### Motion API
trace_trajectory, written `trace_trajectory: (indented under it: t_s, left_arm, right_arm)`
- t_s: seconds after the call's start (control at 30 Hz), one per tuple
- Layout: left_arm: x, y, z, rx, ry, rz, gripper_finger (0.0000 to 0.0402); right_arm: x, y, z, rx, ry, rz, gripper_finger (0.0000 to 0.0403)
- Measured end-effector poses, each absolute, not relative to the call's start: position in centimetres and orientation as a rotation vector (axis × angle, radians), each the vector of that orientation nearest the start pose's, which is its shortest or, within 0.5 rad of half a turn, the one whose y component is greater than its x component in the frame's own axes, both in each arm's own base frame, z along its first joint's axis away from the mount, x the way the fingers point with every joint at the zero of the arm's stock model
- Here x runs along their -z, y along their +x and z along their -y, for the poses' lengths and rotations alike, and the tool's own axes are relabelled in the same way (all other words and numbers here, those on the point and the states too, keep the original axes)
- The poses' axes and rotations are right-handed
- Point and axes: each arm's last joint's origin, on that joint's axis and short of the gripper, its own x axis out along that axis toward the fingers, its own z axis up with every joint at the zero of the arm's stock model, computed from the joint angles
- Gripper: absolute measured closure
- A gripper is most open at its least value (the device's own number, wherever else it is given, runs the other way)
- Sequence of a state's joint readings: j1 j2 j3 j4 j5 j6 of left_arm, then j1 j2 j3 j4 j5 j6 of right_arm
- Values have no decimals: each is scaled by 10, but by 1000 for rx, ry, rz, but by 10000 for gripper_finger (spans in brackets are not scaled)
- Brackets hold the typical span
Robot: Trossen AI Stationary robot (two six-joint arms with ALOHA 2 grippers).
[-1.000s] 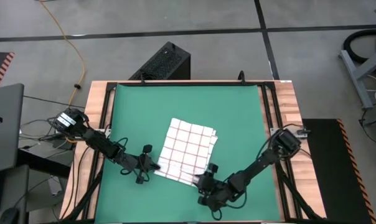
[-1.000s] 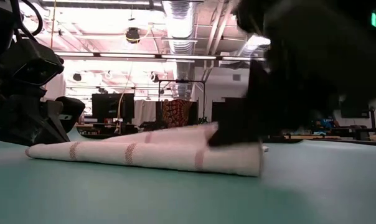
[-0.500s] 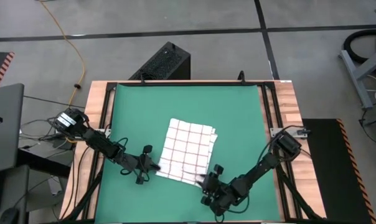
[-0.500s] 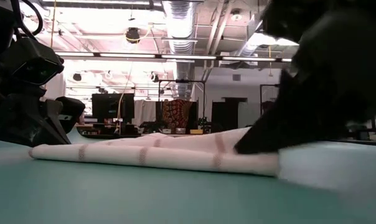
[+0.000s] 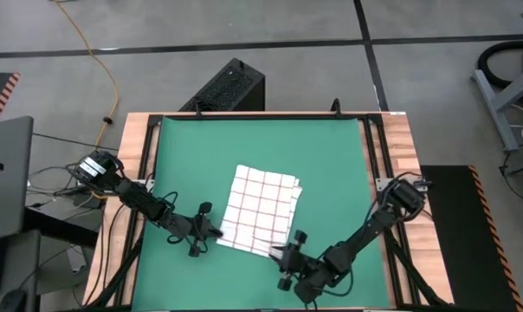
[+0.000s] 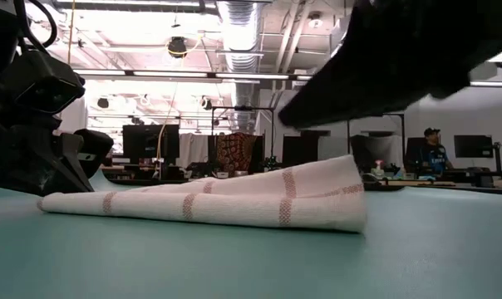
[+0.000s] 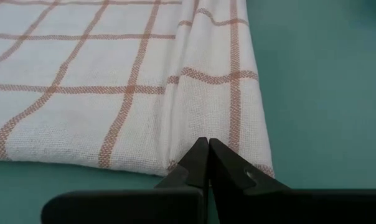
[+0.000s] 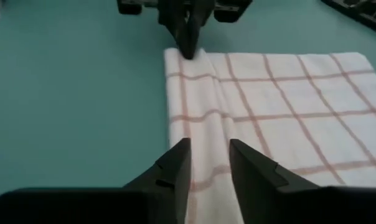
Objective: Roll towel into tight, uniform cylinder
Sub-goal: Roll the white towel
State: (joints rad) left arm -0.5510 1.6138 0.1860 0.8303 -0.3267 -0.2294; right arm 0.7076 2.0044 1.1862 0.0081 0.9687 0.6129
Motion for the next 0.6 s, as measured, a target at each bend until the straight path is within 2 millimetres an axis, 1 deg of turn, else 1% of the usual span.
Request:
trace_trajectory:
  t_s: [0.17, 0.3, 0.37, 0.5, 0.6]
  left_arm:
    - [-80, 179, 99, 153, 31, -562, 401]
    - [-80, 179, 99, 152, 31, -563, 401]
    - [-80, 179, 99, 152, 31, -562, 401]
    - [-80, 179, 99, 151, 32, -562, 401]
    - [-80, 179, 99, 152, 30, -562, 401]
  right_arm:
    - [-132, 325, -234, 419, 1, -474, 326]
    - [-124, 324, -230, 432, 20, -520, 355]
    - [-120, 322, -229, 446, 33, -535, 367]
    - [-100, 315, -226, 483, 67, -557, 385]
    - [-89, 313, -225, 519, 105, -543, 389]
